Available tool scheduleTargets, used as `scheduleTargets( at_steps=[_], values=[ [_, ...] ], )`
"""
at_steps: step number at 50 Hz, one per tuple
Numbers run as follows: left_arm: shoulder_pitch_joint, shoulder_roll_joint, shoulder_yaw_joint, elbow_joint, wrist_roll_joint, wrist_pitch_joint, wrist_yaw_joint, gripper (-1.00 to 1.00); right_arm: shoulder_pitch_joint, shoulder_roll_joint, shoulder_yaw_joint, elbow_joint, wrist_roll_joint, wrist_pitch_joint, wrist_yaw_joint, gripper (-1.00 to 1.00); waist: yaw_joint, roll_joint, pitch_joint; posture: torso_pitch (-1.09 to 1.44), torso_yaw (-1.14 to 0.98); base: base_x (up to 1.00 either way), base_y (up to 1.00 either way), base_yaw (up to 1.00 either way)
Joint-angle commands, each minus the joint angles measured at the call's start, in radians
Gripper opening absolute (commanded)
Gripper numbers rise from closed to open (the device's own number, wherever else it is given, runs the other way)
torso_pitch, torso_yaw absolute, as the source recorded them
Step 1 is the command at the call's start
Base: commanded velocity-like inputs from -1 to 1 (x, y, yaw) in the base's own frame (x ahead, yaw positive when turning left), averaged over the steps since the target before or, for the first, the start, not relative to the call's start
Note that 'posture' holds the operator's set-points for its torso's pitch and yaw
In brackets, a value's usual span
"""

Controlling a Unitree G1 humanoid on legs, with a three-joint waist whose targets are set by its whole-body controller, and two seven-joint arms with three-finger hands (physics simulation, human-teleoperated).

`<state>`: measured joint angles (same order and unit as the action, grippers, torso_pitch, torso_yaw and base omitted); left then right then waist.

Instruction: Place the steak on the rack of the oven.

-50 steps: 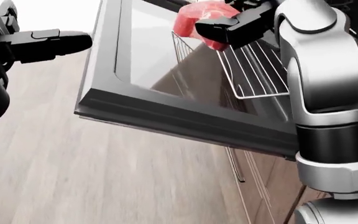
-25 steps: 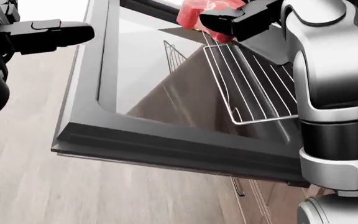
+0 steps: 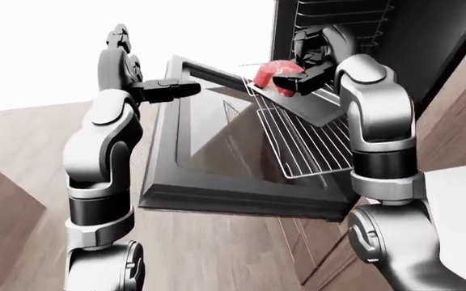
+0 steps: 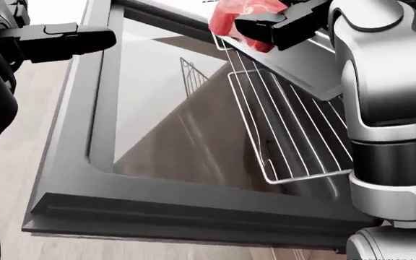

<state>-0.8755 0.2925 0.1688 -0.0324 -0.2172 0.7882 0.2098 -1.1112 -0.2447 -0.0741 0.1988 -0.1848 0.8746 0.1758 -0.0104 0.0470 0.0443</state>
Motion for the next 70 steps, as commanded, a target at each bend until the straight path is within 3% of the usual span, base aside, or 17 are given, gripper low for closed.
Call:
scheduleTargets(
  at_steps=[1,3,6,14,17,18,20,23,26,30,31,37,38,43,44,45,70],
  values=[
    [-0.028,0.013,0.010,-0.020,0.006,-0.030,0.002,1.00,-0.048,-0.003,-0.004,-0.042,0.006,-0.041,-0.003,-1.00,0.002,0.006,-0.028,0.00,0.00,0.13,0.00,0.00],
    [-0.026,0.012,0.010,-0.022,0.007,-0.030,0.002,1.00,-0.046,-0.001,-0.004,-0.037,0.006,-0.048,-0.004,-1.00,-0.011,0.046,-0.052,0.00,0.00,0.14,0.00,0.00],
    [-0.023,0.014,0.012,-0.027,0.006,-0.026,0.001,1.00,-0.047,-0.001,-0.004,-0.035,0.006,-0.048,-0.004,-1.00,-0.001,0.038,-0.038,0.00,0.00,0.13,0.00,0.00],
    [-0.025,0.015,0.013,-0.042,0.004,-0.011,0.002,1.00,-0.050,-0.001,-0.003,-0.027,0.004,-0.052,-0.005,-1.00,0.012,-0.038,-0.044,0.00,0.00,0.08,-0.02,0.00],
    [-0.029,0.017,0.014,-0.043,0.003,-0.007,0.003,1.00,-0.053,-0.001,-0.004,-0.029,0.003,-0.049,-0.006,-1.00,0.019,-0.118,-0.057,0.00,0.00,0.07,-0.08,0.00],
    [-0.030,0.017,0.013,-0.045,0.003,-0.004,0.003,1.00,-0.055,-0.001,-0.004,-0.028,0.003,-0.048,-0.006,-1.00,0.014,-0.065,-0.048,0.00,0.00,0.08,-0.12,0.00],
    [-0.032,0.016,0.013,-0.036,0.004,-0.013,0.002,1.00,-0.056,-0.002,-0.002,-0.027,0.003,-0.049,-0.005,-1.00,0.013,-0.083,-0.045,0.00,0.00,0.07,-0.12,0.00],
    [-0.033,0.015,0.011,-0.027,0.006,-0.022,0.000,1.00,-0.058,-0.001,-0.004,-0.024,0.003,-0.052,-0.007,-1.00,0.014,-0.059,-0.047,0.00,0.00,0.07,-0.10,0.00],
    [-0.029,0.016,0.012,-0.036,0.005,-0.016,0.000,1.00,-0.056,0.002,-0.004,-0.024,0.003,-0.053,-0.011,-1.00,0.004,-0.050,-0.009,0.00,0.00,0.02,0.00,0.00],
    [-0.026,0.017,0.013,-0.031,0.006,-0.022,-0.002,1.00,-0.059,0.001,-0.005,-0.014,0.006,-0.064,-0.012,-1.00,-0.010,0.009,-0.019,0.00,0.00,0.00,0.00,0.00],
    [-0.028,0.017,0.013,-0.035,0.006,-0.018,-0.001,1.00,-0.059,0.001,-0.004,-0.017,0.006,-0.061,-0.013,-1.00,-0.008,-0.019,-0.014,0.00,0.00,0.00,0.00,0.00],
    [-0.026,0.015,0.011,-0.027,0.008,-0.026,-0.002,1.00,-0.062,-0.001,-0.005,-0.014,0.008,-0.057,-0.013,-1.00,-0.001,-0.031,-0.034,0.00,0.00,0.00,0.00,0.00],
    [-0.028,0.015,0.010,-0.024,0.009,-0.028,-0.002,1.00,-0.062,-0.002,-0.007,-0.012,0.009,-0.058,-0.013,-1.00,0.001,-0.026,-0.059,0.00,0.00,0.05,0.00,0.00],
    [-0.032,0.012,0.009,-0.039,0.007,-0.013,0.002,1.00,-0.071,-0.009,-0.006,-0.006,0.008,-0.059,-0.010,-1.00,0.016,-0.032,-0.046,0.00,0.00,0.06,0.00,0.00],
    [-0.038,0.012,0.009,-0.048,0.005,-0.001,0.004,1.00,-0.084,-0.017,-0.010,0.014,0.007,-0.074,-0.012,-1.00,0.022,-0.042,-0.019,0.00,0.00,0.00,0.00,0.00],
    [-0.041,0.012,0.010,-0.051,0.004,0.004,0.005,1.00,-0.090,-0.019,-0.010,0.021,0.006,-0.076,-0.012,-1.00,0.026,-0.058,-0.026,0.00,0.00,0.00,0.00,0.00],
    [-0.023,0.017,0.015,-0.035,0.001,-0.021,0.003,1.00,-0.204,-0.090,-0.032,0.408,0.007,-0.294,-0.048,-1.00,0.000,-0.038,-0.025,0.00,0.00,0.00,0.00,0.00]
  ],
)
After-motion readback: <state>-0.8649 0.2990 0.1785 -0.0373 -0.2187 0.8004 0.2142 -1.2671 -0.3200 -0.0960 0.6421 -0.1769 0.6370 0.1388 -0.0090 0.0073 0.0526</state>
